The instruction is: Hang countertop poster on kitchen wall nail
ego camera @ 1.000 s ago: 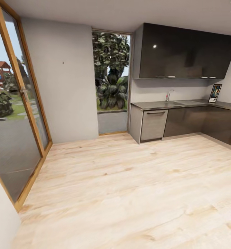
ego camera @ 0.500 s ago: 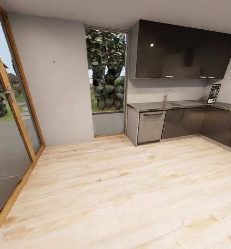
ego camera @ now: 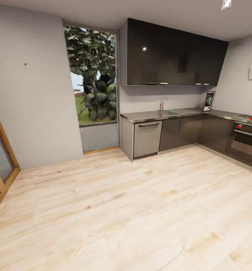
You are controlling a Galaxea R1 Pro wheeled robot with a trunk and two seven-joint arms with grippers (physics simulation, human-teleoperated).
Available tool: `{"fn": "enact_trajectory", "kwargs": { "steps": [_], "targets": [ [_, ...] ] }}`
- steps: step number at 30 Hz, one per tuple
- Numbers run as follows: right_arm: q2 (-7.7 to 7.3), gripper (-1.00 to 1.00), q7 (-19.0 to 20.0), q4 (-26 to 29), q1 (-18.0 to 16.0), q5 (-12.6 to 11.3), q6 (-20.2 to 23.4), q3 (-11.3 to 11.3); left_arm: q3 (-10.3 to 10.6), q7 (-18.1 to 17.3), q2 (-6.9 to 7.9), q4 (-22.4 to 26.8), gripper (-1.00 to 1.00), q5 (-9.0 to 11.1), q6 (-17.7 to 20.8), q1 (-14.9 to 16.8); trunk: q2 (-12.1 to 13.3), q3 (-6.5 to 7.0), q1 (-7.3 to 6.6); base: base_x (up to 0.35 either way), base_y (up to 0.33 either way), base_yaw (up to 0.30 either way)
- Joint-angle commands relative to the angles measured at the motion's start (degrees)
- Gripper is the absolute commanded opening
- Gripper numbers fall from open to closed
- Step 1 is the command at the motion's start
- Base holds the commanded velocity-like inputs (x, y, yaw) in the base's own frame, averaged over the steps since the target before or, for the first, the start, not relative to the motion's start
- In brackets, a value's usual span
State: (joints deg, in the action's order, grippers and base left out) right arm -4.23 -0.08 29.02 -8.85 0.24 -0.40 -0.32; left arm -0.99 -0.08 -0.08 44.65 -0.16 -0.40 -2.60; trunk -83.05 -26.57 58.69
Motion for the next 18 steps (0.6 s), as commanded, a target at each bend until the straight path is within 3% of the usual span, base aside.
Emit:
{"fn": "enact_trajectory", "kwargs": {
  "steps": [1,18],
  "targets": [
    [0.03,1.0,0.0,0.0,0.0,0.0,0.0,0.0,-0.1,0.0,-0.01,0.1,1.0,0.0,0.0,0.0,0.0,-0.05,0.03,0.311,-0.133,-0.283],
    [0.1,1.0,0.0,0.0,-0.1,0.0,0.0,0.0,-0.1,0.1,-0.01,0.1,1.0,0.0,0.0,0.0,0.0,-0.05,0.03,0.314,-0.122,-0.283]
  ]
}}
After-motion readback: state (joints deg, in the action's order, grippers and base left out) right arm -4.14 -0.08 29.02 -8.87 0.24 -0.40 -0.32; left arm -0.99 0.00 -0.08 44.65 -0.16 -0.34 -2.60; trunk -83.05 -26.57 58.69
